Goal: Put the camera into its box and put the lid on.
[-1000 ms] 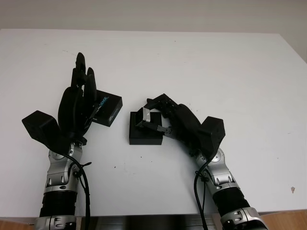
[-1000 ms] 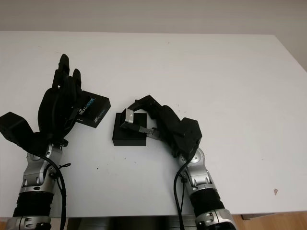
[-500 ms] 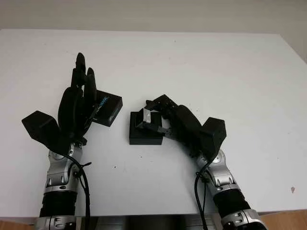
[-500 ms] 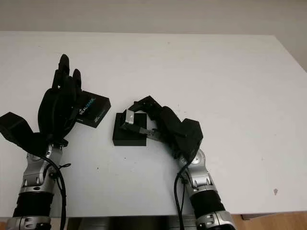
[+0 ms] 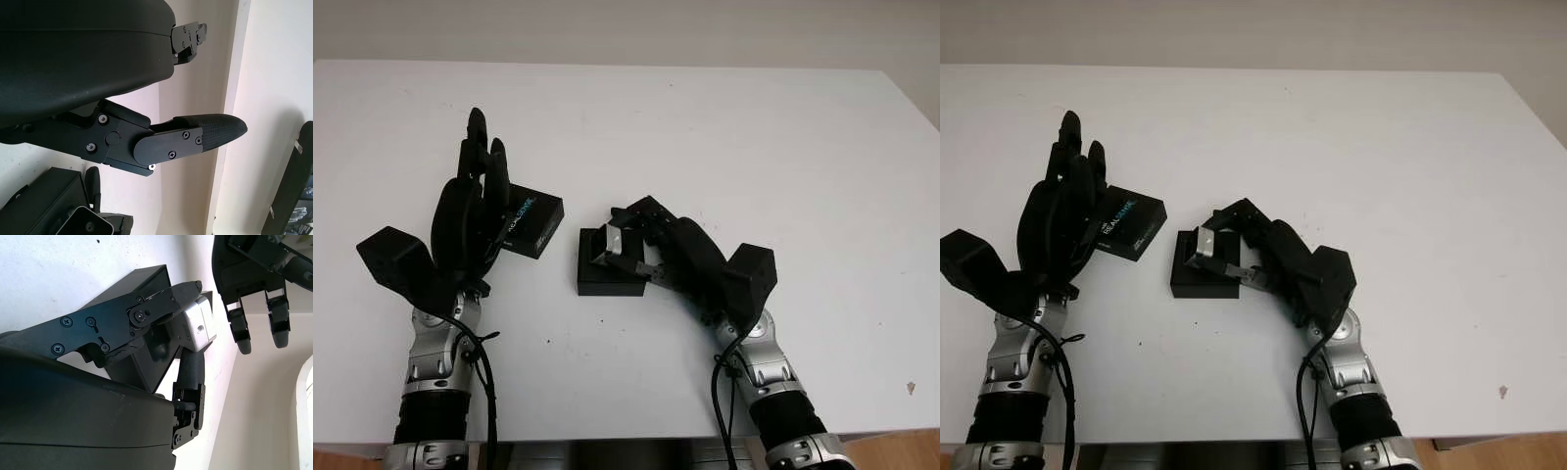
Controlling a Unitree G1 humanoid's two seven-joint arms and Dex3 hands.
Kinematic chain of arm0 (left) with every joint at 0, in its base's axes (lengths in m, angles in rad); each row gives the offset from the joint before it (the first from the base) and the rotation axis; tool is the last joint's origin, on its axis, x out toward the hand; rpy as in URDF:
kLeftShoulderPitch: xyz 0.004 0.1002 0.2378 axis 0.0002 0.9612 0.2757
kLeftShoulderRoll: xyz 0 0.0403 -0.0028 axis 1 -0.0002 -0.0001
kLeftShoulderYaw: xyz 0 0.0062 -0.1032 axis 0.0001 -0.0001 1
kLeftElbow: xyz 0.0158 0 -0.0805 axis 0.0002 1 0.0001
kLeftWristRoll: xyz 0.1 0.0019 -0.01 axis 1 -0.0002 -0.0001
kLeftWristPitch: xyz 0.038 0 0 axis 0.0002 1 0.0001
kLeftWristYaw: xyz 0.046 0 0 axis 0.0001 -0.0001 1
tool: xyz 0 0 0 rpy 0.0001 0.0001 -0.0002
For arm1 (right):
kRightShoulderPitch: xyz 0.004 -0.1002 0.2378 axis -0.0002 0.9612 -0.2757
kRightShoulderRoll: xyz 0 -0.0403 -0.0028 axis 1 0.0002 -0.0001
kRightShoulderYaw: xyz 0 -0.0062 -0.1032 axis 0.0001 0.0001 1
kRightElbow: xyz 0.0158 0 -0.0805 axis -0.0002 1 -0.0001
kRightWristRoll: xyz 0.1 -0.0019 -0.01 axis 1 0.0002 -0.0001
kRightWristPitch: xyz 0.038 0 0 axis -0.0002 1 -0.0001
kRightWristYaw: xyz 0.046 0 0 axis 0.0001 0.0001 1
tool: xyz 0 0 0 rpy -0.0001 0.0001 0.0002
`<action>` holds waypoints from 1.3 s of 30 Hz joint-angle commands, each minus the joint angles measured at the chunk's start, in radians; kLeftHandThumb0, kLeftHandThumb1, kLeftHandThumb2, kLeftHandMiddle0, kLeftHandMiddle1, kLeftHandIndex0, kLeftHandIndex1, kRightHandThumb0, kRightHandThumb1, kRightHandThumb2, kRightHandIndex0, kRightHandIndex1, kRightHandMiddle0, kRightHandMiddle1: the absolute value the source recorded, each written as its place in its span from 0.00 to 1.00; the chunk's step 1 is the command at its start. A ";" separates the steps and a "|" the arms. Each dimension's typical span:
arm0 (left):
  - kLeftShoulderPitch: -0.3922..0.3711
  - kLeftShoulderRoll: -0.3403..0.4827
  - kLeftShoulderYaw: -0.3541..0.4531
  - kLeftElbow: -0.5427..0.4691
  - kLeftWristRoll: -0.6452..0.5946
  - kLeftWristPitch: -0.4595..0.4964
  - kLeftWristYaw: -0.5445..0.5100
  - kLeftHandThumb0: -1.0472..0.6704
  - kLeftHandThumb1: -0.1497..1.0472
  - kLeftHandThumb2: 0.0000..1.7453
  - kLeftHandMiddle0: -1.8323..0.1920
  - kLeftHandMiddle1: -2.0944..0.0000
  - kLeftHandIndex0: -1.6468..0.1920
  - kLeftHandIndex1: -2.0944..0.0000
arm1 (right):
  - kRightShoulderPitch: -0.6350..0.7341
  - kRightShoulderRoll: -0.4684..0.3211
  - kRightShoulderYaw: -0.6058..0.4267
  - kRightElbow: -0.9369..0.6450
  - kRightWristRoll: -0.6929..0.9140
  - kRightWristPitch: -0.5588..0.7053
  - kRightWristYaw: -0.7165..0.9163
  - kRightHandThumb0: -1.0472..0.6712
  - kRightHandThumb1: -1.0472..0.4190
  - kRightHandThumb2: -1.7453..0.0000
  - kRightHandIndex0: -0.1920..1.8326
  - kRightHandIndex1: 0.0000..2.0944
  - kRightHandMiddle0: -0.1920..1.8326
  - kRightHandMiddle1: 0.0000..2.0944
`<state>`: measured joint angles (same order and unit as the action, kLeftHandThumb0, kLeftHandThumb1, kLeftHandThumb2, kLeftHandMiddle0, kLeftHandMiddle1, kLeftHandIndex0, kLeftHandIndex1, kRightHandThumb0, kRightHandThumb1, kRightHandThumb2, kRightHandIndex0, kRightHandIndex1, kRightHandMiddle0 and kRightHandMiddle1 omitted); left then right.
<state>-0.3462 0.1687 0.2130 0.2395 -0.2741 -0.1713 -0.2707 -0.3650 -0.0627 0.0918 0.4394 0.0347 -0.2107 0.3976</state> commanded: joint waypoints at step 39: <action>0.017 0.006 -0.005 -0.041 0.010 0.006 0.008 0.19 1.00 0.33 1.00 1.00 1.00 1.00 | 0.124 -0.153 0.149 -0.255 -0.464 -0.150 -0.381 0.30 0.03 0.97 0.06 0.09 0.05 0.48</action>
<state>-0.3374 0.1686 0.2127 0.2129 -0.2711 -0.1634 -0.2630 -0.2469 -0.2087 0.2477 0.2014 -0.4282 -0.3485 0.0231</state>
